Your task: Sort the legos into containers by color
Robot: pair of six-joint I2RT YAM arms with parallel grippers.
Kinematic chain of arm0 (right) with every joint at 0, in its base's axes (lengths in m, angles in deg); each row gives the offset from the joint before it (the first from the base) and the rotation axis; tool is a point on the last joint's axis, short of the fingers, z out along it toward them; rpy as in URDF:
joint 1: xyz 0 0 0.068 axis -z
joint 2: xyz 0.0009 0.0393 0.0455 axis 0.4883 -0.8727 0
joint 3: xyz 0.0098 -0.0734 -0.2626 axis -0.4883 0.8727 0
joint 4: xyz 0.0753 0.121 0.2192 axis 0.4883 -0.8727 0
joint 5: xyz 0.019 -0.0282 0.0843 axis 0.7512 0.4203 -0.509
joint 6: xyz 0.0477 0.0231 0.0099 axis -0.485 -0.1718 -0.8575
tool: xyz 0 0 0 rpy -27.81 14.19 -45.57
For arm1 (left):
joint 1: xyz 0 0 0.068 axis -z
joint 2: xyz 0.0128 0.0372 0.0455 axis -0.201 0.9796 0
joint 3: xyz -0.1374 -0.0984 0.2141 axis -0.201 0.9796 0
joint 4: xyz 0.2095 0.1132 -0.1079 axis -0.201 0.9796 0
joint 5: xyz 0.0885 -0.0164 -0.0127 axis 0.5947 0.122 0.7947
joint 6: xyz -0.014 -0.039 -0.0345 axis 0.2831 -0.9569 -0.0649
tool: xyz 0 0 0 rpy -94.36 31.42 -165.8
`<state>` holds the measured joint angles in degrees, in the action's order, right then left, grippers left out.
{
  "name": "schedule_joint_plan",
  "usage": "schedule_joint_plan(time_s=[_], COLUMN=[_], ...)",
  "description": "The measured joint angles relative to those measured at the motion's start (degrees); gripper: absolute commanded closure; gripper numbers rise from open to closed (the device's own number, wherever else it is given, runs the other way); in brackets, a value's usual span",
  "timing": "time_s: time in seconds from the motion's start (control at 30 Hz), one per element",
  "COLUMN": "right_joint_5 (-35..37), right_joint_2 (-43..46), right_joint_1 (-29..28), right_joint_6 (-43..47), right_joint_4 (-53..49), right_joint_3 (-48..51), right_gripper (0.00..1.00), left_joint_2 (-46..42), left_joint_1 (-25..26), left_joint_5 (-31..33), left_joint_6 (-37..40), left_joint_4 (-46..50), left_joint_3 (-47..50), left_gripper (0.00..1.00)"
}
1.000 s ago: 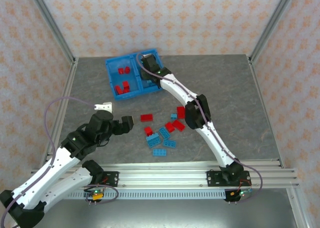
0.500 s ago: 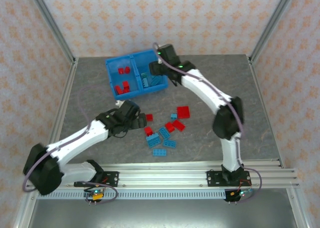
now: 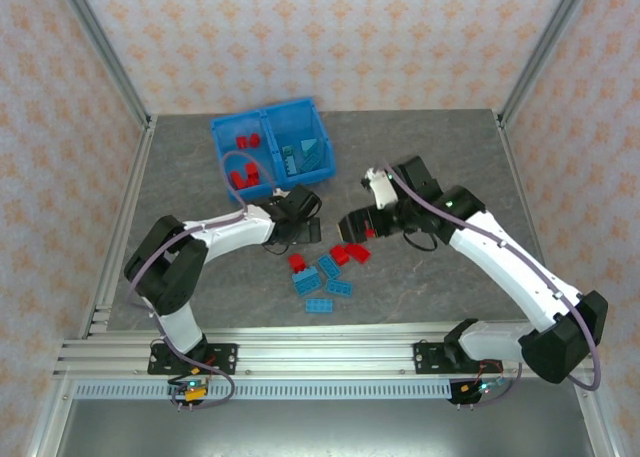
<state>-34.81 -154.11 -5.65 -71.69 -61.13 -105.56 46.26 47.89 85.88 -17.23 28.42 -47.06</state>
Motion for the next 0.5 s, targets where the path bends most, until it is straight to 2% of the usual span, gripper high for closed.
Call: schedule_joint_plan(time_s=[0.2,0.5], right_joint_5=[-2.6,-6.7], right_joint_2=[3.1,3.5], right_joint_1=[0.0,0.0], right_joint_6=[-1.6,-3.6], right_joint_4=[-2.9,-3.4], right_joint_3=[1.7,3.2], right_gripper=[0.01,0.00], left_joint_2=[4.0,4.2], left_joint_1=[0.0,0.3], left_joint_5=[0.4,2.6], left_joint_6=[0.0,-0.7], left_joint_4=[-0.9,-1.3], left_joint_3=[0.0,0.0], left_gripper=[0.22,0.50])
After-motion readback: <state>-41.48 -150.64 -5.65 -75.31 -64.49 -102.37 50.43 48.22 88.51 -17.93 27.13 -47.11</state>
